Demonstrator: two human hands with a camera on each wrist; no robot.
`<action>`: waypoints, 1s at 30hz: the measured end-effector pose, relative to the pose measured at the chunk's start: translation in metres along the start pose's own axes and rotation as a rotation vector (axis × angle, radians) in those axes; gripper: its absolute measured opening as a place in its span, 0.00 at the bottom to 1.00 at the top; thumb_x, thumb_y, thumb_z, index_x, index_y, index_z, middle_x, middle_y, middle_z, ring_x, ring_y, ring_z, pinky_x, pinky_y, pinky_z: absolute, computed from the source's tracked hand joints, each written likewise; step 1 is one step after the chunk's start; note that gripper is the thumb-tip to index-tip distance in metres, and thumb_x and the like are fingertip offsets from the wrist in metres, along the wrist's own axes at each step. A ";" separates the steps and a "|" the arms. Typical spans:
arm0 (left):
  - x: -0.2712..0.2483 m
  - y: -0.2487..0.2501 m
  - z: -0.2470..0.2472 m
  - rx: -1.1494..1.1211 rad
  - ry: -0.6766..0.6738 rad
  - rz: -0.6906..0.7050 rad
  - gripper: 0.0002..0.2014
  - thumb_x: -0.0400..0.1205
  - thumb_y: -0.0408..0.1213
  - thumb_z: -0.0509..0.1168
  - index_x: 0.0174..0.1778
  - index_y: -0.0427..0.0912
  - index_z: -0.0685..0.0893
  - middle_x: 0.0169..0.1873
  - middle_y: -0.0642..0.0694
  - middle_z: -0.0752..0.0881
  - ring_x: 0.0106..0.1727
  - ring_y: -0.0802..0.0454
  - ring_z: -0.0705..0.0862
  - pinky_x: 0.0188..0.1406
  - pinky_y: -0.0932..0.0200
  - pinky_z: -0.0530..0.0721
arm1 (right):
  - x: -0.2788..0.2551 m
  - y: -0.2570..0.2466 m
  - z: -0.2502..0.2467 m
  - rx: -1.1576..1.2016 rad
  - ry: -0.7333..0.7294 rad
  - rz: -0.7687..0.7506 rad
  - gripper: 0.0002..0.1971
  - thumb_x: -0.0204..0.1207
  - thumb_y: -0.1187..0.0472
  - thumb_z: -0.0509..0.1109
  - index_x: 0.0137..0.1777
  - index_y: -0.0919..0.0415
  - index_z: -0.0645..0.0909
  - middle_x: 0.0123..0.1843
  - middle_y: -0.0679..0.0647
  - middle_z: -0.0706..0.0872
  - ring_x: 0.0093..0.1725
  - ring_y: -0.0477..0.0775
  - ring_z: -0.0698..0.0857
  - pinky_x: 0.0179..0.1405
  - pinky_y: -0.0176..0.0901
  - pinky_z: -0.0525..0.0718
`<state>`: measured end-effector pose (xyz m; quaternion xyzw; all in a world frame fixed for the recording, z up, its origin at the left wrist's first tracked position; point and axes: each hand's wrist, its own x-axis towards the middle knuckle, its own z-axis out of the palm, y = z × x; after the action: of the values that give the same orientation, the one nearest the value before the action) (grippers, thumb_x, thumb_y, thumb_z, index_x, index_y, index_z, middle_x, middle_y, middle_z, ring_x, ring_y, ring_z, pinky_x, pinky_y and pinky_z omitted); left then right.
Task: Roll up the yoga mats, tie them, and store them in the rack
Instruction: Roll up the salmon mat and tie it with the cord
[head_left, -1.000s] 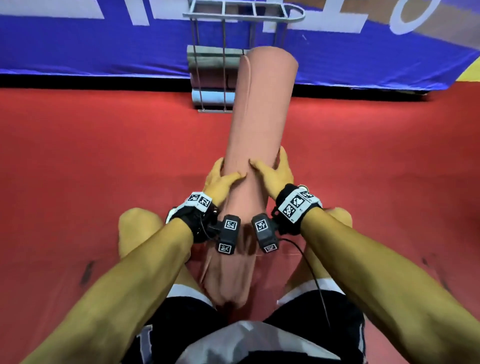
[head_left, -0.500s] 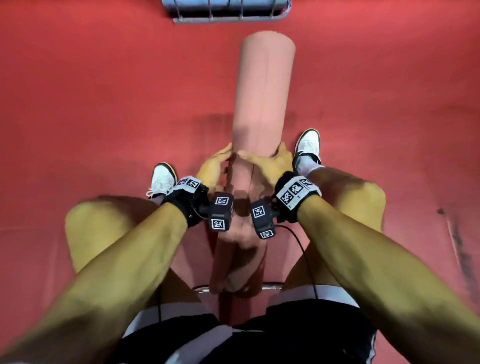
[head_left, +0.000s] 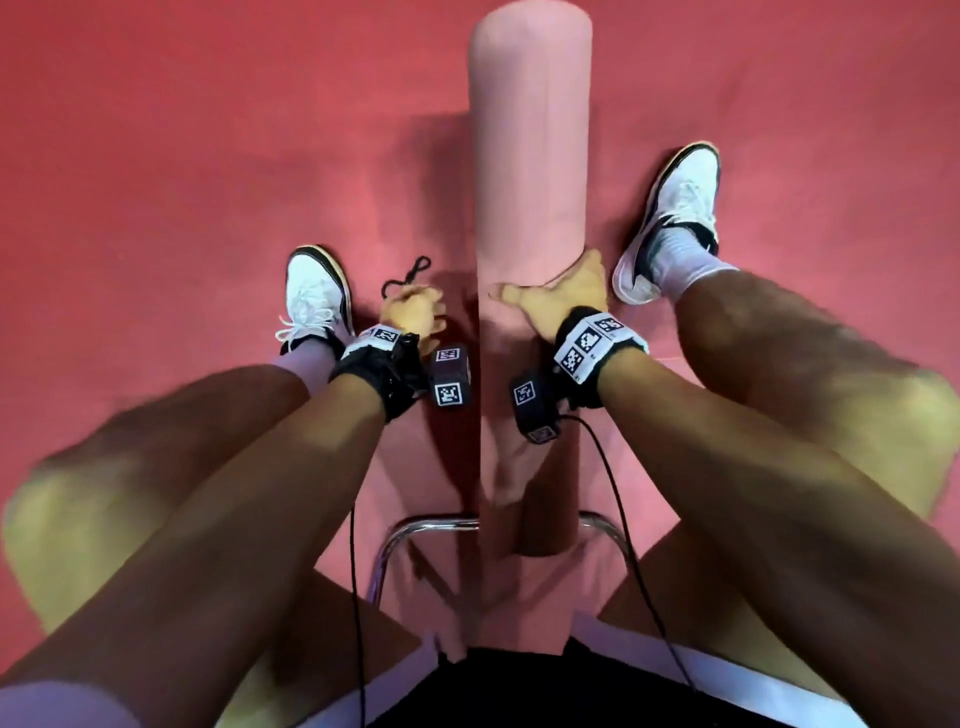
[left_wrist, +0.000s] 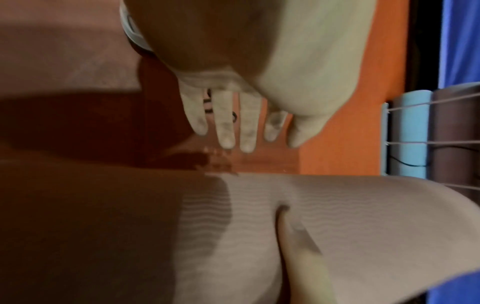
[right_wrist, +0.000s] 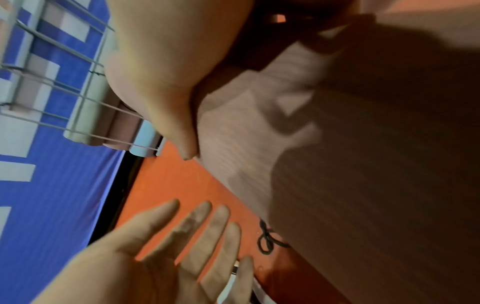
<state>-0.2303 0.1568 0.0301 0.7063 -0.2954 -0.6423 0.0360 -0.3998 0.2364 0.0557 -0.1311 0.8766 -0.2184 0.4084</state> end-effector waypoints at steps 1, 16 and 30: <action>0.015 -0.007 -0.004 0.036 0.037 0.010 0.10 0.87 0.32 0.64 0.42 0.50 0.79 0.26 0.55 0.87 0.28 0.60 0.85 0.32 0.62 0.85 | 0.007 0.000 0.006 -0.022 -0.014 -0.012 0.53 0.44 0.36 0.90 0.66 0.58 0.68 0.67 0.55 0.79 0.63 0.61 0.83 0.67 0.53 0.83; 0.141 -0.025 -0.020 0.428 0.240 0.014 0.07 0.78 0.33 0.72 0.50 0.47 0.87 0.37 0.50 0.86 0.36 0.50 0.84 0.20 0.74 0.75 | 0.113 0.004 0.100 -0.128 -0.058 0.034 0.57 0.42 0.32 0.86 0.70 0.56 0.68 0.67 0.52 0.75 0.67 0.60 0.80 0.66 0.54 0.84; 0.172 -0.031 -0.015 0.583 0.243 0.097 0.10 0.88 0.40 0.65 0.55 0.41 0.90 0.42 0.49 0.86 0.40 0.46 0.83 0.25 0.72 0.75 | 0.136 0.011 0.124 -0.241 -0.077 0.028 0.60 0.46 0.31 0.87 0.73 0.59 0.63 0.69 0.55 0.74 0.68 0.65 0.80 0.67 0.57 0.83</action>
<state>-0.2050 0.0979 -0.1334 0.7435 -0.4937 -0.4393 -0.1023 -0.3901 0.1563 -0.1098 -0.1752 0.8820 -0.1007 0.4258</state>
